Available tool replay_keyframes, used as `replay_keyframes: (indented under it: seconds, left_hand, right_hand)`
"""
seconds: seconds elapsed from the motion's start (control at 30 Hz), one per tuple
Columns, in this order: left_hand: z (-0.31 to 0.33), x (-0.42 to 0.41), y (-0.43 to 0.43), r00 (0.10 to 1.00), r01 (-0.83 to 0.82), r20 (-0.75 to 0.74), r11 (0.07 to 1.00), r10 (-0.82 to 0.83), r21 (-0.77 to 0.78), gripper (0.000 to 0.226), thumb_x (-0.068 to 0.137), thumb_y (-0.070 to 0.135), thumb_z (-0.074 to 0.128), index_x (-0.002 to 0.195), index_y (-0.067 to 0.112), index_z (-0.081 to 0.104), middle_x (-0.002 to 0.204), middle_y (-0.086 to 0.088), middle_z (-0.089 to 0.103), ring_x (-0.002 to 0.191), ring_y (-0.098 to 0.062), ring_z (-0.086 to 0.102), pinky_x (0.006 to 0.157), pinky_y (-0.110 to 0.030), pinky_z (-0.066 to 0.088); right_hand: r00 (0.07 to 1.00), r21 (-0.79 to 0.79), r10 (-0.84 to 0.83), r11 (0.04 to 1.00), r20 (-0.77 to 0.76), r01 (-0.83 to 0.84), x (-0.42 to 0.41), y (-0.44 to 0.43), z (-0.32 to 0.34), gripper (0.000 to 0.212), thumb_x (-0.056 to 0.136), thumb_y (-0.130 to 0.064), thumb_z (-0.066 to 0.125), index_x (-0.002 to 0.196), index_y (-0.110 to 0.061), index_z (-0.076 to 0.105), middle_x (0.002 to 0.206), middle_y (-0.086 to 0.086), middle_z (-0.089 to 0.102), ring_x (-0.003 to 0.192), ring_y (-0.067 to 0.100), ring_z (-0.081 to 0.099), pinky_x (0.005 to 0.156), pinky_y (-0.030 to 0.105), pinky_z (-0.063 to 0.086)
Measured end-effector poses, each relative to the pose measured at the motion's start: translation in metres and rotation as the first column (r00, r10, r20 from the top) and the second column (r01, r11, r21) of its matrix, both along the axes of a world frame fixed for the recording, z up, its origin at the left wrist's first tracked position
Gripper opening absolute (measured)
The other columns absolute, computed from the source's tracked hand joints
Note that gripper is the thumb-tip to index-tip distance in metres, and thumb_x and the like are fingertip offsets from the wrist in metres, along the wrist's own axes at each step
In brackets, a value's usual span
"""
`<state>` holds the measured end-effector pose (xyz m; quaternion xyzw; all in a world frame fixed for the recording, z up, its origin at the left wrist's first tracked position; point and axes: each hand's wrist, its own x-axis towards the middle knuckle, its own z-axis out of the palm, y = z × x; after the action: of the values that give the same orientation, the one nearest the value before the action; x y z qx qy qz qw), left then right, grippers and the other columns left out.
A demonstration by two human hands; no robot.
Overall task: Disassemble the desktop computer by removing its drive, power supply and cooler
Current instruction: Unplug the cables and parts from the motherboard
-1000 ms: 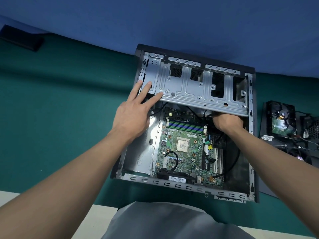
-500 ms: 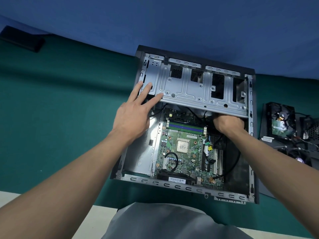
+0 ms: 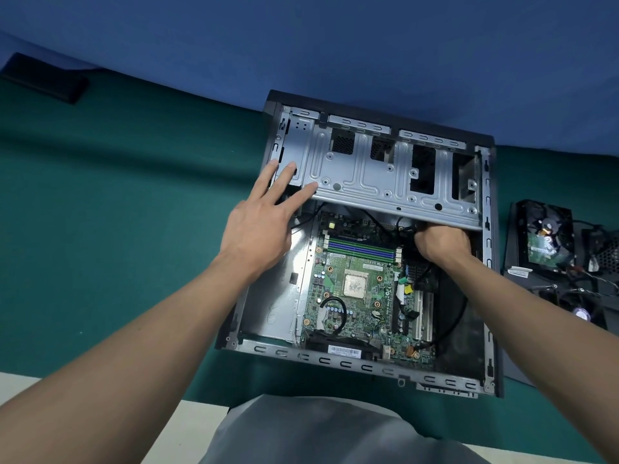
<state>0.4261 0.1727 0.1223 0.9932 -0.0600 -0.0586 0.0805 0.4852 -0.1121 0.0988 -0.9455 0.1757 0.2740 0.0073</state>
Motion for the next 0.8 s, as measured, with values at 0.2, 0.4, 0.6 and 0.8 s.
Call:
replay_keyframes:
  seconds: [0.2,0.4,0.6,0.8]
  left_hand:
    - [0.0,0.0,0.0,1.0,0.002,-0.002,1.0,-0.002,-0.002,0.08,0.087,0.017,0.061,0.151,0.043,0.02,0.164,0.004,0.007,0.15,-0.02,-0.005,0.07,-0.034,0.052]
    - [-0.001,0.0,0.0,1.0,-0.004,0.007,1.0,0.004,-0.012,0.079,0.087,0.013,0.059,0.151,0.042,0.021,0.163,0.004,0.008,0.15,-0.02,-0.004,0.07,-0.034,0.052]
    - [-0.002,0.0,0.001,1.0,-0.001,0.024,1.0,0.001,-0.003,0.08,0.086,0.013,0.059,0.15,0.043,0.021,0.163,0.004,0.009,0.15,-0.02,-0.004,0.066,-0.032,0.051]
    - [-0.003,0.0,0.001,1.0,-0.007,0.024,1.0,0.007,-0.006,0.082,0.086,0.015,0.062,0.151,0.043,0.02,0.163,0.005,0.008,0.15,-0.019,-0.005,0.069,-0.035,0.054]
  right_hand:
    - [1.0,-0.022,0.008,1.0,0.004,-0.008,-0.002,0.003,0.002,0.034,0.09,-0.017,0.043,0.06,-0.005,0.052,0.066,0.008,0.054,0.058,0.021,0.048,0.072,0.033,0.043]
    - [0.951,0.131,-0.057,0.991,0.303,0.018,-0.021,0.005,0.001,0.036,0.087,-0.01,0.055,0.053,-0.004,0.047,0.062,0.014,0.058,0.06,0.029,0.054,0.067,0.037,0.05]
    - [0.783,0.249,-0.028,0.955,0.621,-0.163,-0.065,0.007,0.001,0.016,0.093,-0.018,0.059,0.099,-0.004,0.066,0.097,0.011,0.068,0.094,0.029,0.061,0.096,0.043,0.037]
    - [0.754,0.676,-0.475,0.734,0.454,0.056,-0.091,0.005,0.016,0.004,0.086,-0.022,0.071,0.085,-0.02,0.067,0.087,-0.003,0.07,0.075,0.012,0.061,0.068,0.02,0.04]
